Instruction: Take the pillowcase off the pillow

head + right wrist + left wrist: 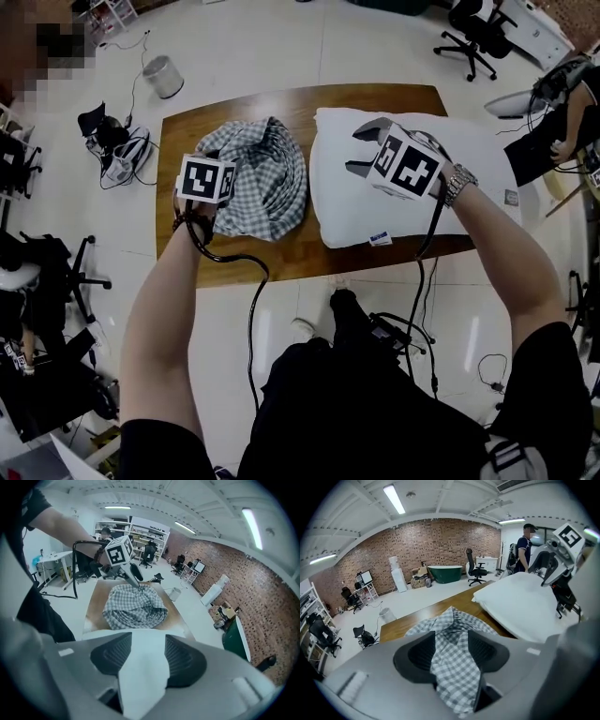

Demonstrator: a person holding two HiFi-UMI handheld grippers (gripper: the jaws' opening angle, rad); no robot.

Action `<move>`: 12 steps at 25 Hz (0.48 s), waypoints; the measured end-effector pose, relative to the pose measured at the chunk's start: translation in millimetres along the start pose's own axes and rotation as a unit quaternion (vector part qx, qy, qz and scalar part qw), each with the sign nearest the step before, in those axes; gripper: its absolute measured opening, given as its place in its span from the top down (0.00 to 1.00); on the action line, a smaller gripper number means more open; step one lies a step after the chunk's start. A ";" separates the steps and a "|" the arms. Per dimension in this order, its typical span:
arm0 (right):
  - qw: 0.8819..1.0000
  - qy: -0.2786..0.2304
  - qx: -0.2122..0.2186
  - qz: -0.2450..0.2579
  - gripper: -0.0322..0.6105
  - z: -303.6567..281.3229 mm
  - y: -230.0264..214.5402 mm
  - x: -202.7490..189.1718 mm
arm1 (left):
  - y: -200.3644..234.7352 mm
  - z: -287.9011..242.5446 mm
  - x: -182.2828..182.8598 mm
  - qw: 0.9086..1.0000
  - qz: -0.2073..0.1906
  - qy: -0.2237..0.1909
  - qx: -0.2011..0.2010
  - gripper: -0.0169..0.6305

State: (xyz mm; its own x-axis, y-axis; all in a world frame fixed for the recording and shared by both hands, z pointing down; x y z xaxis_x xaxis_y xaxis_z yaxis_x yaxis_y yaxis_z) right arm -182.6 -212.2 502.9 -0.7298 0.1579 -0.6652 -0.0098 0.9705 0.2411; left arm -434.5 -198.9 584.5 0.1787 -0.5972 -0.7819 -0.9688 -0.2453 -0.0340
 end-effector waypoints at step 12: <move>0.994 -0.067 -0.076 -0.038 0.79 0.8 156.6 56.6 | -108.8 118.8 -38.7 0.992 -0.049 -0.087 -0.082 0.68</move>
State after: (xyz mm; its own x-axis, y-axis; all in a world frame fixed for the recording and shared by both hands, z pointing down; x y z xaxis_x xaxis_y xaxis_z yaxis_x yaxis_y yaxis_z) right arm -224.9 -51.2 502.4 -0.6250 0.1180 -0.7716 -0.1727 0.9431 0.2841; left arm -356.4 -58.3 544.5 0.2246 -0.4275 -0.8757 -0.9049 -0.4249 -0.0247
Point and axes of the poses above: the fingertips, and each gripper's own axes: z backward along the fingers, y to its left, x out of its top, the point moved 4 cm from there along z, backward along the fingers, and after that the axes turned 7 degrees about -y, right-handed, at the moved point
